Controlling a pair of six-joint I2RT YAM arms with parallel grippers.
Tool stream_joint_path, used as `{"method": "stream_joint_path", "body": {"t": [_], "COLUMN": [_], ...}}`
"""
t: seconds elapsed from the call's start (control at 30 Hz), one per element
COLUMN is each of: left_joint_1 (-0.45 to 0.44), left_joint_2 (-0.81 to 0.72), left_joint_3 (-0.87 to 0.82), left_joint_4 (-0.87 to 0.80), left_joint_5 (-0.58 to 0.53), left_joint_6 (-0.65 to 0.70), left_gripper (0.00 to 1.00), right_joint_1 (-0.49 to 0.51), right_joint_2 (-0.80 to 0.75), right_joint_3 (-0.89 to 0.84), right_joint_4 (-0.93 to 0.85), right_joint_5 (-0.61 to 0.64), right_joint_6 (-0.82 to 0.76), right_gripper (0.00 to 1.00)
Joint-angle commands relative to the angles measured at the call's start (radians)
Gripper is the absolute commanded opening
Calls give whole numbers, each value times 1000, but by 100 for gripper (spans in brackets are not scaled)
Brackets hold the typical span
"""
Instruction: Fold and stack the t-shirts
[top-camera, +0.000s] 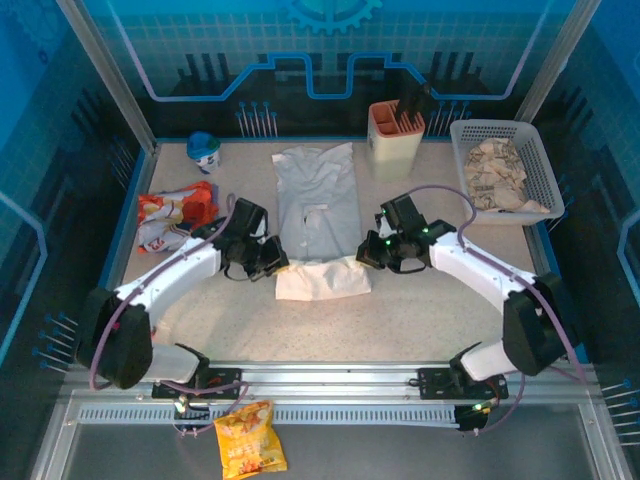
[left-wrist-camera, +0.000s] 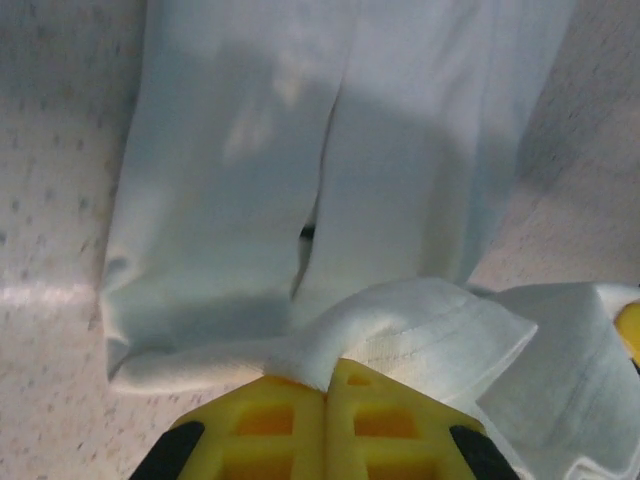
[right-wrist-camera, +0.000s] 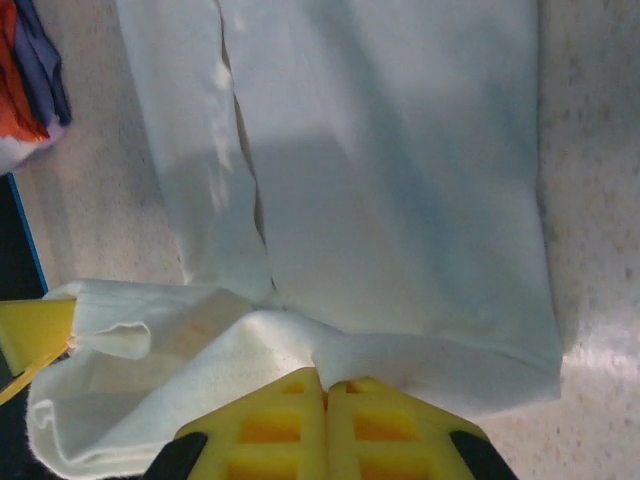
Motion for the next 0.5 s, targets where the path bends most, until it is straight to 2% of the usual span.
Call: {"method": "stream_joint_path", "body": {"t": [0.0, 0.47], "left_joint_1": [46, 153], "left_joint_2": [56, 394], "left_joint_3": [96, 385], "left_joint_4": [2, 32], "left_joint_5": [5, -5], "left_joint_6": [92, 191], "left_gripper": [0, 0], "right_joint_1": [-43, -156], "right_joint_2": [69, 397], "right_joint_3": [76, 400], "right_joint_4": [-5, -28], "right_joint_5": [-52, -115], "right_joint_6": [-60, -138], "right_gripper": [0, 0]}}
